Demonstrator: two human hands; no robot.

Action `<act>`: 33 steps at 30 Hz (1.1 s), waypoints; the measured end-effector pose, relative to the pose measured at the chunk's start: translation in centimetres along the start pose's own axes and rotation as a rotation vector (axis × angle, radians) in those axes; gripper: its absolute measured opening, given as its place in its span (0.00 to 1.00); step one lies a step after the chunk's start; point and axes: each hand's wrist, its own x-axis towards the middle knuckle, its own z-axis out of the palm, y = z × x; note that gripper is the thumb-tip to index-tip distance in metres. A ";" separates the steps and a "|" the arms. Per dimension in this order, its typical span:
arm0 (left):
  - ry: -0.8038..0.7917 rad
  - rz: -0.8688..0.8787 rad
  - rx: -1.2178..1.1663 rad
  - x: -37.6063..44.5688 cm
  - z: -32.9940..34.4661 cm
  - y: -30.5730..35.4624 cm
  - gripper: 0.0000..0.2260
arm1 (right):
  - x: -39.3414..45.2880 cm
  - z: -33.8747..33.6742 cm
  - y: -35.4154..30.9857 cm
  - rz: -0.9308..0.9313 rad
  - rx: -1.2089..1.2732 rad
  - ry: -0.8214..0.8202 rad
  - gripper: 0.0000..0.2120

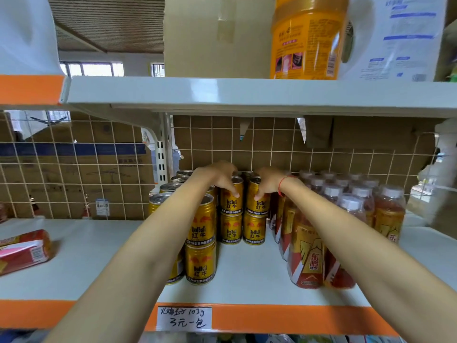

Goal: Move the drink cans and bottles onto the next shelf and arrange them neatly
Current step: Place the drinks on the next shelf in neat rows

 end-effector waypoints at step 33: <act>-0.076 -0.032 0.066 0.1 -0.1 0.5 0.26 | 2.7 0.1 0.0 0.041 0.070 -0.096 0.38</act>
